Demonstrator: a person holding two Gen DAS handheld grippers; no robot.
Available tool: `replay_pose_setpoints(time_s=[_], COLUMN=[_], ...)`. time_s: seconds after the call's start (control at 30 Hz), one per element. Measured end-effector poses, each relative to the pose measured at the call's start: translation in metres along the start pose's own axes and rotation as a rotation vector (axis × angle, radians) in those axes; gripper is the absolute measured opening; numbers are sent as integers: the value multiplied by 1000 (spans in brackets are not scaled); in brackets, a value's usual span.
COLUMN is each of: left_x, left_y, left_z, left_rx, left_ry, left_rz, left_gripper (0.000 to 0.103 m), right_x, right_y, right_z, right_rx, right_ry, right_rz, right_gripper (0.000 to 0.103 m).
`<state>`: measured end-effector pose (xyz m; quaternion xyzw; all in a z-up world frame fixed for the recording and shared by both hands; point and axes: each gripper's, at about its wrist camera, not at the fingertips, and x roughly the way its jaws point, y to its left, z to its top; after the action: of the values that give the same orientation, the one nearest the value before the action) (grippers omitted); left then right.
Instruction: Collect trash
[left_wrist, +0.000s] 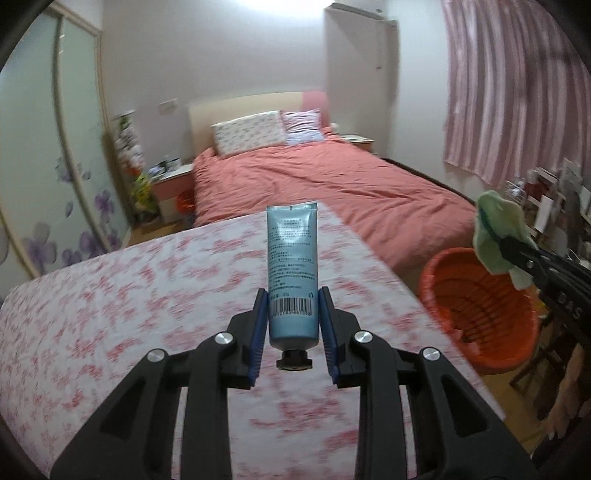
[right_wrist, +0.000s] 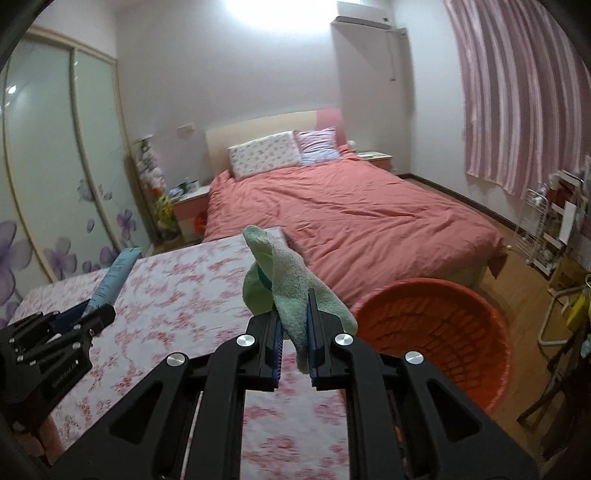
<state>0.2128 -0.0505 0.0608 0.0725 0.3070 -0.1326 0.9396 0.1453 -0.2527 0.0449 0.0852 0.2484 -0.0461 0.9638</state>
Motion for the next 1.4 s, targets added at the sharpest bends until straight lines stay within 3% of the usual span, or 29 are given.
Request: replay_pose_setpoints(time_s=[0.23, 0.5, 0.77, 0.83, 0.9, 0.97, 1.1, 1.23, 1.4], left_x=[10, 29, 66, 76, 84, 87, 85, 64, 15], left_y=[-65, -127, -174, -179, -180, -177, -161, -141, -103], left_z=[6, 15, 16, 15, 12, 9, 6, 0, -18], left_rx=[79, 90, 106, 93, 88, 87, 78, 82, 59], left_ry=[3, 26, 81, 100, 107, 111, 114, 72, -2], left_rz=[-95, -280, -377, -384, -369, -355, -317, -260, -195], left_gripper=[27, 28, 29, 40, 48, 52, 58, 75, 93], right_x=[1, 11, 34, 39, 42, 41, 32, 8, -25], right_y=[-40, -84, -131, -137, -143, -143, -144, -121, -97], right_z=[-4, -8, -14, -16, -19, -23, -27, -27, -26], right_rx=[74, 151, 284, 307, 315, 313, 313, 236, 122], right_ry=[-14, -11, 28, 38, 45, 43, 38, -6, -80], right_rz=[-60, -110, -89, -89, -99, -111, -138, -217, -334], right_gripper=[11, 11, 13, 21, 41, 52, 62, 73, 97])
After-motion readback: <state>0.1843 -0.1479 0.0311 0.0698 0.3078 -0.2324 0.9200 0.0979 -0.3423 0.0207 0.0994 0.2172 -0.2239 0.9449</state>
